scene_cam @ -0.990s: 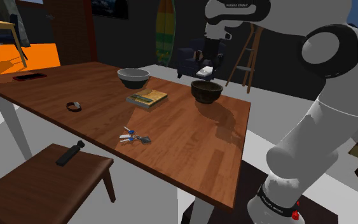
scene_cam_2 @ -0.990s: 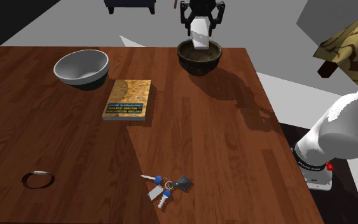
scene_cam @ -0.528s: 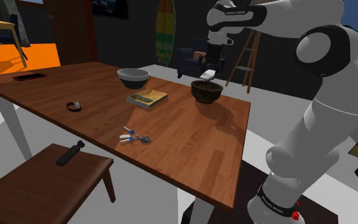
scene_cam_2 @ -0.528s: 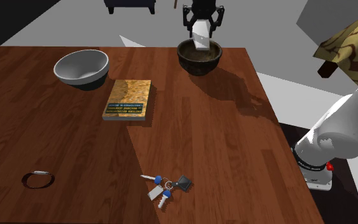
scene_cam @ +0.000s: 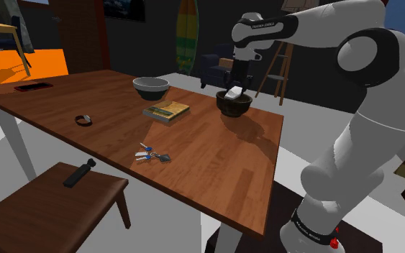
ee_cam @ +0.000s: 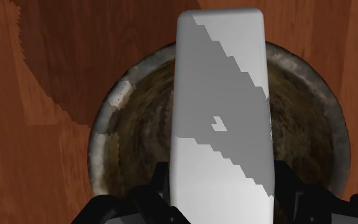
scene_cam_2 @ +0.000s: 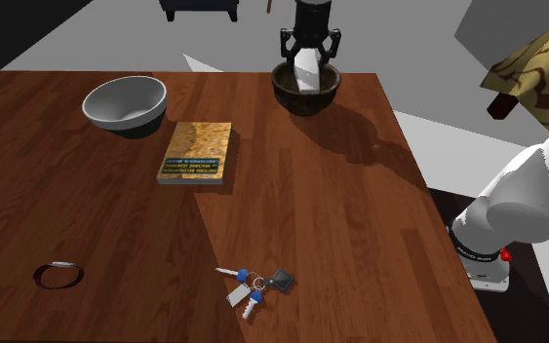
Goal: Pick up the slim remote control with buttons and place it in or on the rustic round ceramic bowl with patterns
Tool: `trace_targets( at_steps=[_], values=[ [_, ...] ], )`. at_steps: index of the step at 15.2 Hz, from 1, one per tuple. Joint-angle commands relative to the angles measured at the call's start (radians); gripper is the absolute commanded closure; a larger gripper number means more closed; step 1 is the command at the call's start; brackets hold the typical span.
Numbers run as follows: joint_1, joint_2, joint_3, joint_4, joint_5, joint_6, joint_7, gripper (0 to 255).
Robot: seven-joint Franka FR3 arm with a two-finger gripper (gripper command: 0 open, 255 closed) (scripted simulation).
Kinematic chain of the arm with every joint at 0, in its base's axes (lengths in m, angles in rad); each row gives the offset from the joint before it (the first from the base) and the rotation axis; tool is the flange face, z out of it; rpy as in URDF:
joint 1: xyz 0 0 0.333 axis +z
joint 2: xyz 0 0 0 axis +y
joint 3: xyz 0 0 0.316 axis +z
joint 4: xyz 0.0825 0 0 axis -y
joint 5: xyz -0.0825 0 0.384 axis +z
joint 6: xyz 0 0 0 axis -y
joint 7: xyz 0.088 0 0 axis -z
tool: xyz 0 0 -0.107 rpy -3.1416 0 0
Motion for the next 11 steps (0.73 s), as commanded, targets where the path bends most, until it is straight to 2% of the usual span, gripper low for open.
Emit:
trace_targets(
  at_steps=[1, 8, 9, 11],
  values=[
    [0.0, -0.003, -0.001, -0.026, 0.001, 0.024, -0.001, 255],
    [0.0, -0.003, -0.001, -0.026, 0.001, 0.024, -0.001, 255],
    [0.0, -0.003, -0.001, -0.026, 0.001, 0.023, -0.001, 0],
    [0.0, -0.003, 0.0, -0.026, 0.001, 0.023, -0.001, 0]
  ],
)
